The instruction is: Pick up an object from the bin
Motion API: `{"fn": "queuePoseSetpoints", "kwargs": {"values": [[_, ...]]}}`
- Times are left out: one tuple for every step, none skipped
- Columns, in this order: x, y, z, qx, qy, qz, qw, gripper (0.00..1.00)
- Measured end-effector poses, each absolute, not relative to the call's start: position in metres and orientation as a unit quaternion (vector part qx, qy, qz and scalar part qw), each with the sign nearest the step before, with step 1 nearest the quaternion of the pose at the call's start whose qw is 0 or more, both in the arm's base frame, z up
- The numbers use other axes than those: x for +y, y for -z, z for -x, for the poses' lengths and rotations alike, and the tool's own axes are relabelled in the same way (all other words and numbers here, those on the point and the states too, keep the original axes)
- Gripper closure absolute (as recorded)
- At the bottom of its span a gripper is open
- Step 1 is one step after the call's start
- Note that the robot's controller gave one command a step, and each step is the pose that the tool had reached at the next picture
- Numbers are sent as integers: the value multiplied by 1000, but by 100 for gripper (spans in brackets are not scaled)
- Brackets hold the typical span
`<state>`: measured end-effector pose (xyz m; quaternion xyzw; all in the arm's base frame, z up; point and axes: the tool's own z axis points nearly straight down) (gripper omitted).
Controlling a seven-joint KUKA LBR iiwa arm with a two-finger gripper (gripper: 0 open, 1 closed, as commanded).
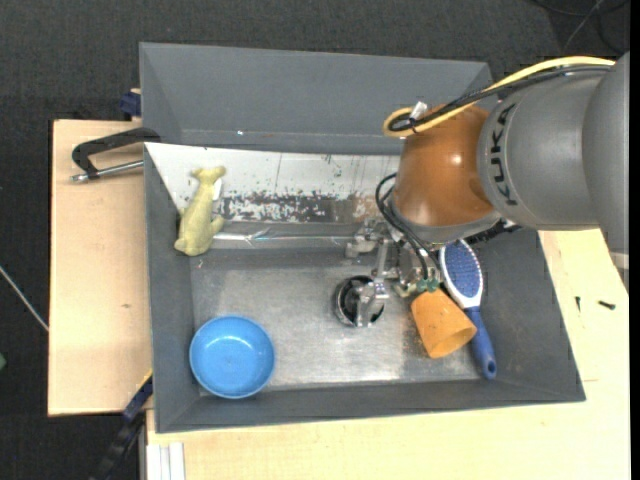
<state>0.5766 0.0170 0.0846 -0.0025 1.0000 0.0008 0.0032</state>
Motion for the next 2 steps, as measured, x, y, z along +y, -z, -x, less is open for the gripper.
{"fn": "queuePoseSetpoints", "kwargs": {"values": [[17, -84, -576, 1000, -1, 2, 0, 100], [16, -217, -575, 1000, -1, -2, 7, 100]]}}
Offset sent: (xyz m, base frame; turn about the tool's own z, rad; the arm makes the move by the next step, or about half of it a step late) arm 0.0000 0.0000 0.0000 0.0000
